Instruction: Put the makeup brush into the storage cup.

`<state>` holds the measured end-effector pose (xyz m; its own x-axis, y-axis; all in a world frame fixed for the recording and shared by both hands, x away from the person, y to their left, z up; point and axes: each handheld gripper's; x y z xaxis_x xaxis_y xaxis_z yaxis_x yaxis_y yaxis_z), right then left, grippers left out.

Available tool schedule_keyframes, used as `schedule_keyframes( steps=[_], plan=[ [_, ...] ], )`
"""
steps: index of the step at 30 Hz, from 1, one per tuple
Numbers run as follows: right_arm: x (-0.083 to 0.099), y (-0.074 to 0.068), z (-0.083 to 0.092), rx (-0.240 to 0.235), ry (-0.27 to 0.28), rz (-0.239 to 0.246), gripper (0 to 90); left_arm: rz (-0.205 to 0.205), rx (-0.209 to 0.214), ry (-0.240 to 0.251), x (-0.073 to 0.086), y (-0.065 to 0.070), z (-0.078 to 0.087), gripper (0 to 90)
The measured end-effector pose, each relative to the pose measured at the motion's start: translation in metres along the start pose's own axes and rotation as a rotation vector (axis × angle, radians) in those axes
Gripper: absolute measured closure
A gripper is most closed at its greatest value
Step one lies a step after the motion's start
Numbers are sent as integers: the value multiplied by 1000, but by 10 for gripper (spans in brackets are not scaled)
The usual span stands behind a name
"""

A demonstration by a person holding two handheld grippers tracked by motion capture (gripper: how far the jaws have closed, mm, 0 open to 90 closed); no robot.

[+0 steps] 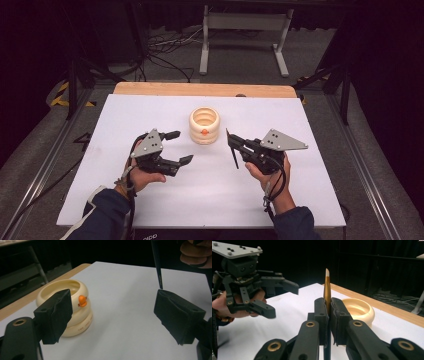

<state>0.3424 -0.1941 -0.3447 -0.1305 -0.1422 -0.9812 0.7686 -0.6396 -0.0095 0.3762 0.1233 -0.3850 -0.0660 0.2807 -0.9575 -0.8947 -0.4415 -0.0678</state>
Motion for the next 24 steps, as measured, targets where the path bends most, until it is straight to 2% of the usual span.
schedule_keyframes(
  steps=[3,4,6,8,11,13,15,20,24],
  plan=[
    [2,0,-4,-10,4,-13,849,13,26,10,-3,3,-12,171],
    [3,1,-6,-17,10,-20,849,-4,35,6,-4,4,-15,173],
    [4,0,-11,-23,11,-28,849,-7,50,10,-7,8,-20,184],
    [5,-2,-16,-26,8,-21,849,-5,62,11,-9,13,-25,192],
    [5,-5,-21,-31,17,-20,849,-17,53,7,-11,17,-32,209],
    [5,-8,-25,-36,18,-12,849,-3,79,20,-12,20,-36,225],
    [5,-11,-29,-42,19,-8,849,-12,93,25,-14,22,-38,247],
    [7,-15,-33,-50,22,3,849,18,106,28,-17,25,-43,345],
    [8,-17,-33,-57,32,4,849,6,109,23,-18,28,-47,416]
  ],
)
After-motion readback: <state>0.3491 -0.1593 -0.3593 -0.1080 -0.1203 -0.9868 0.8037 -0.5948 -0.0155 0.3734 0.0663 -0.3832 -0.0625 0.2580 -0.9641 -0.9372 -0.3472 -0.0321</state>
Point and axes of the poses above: each handheld gripper's, and its own axes: z roughly backward along the jaws, x roughly out of its underside, y roughly to its right, and after that the axes turned 1 degree about y, right-handed
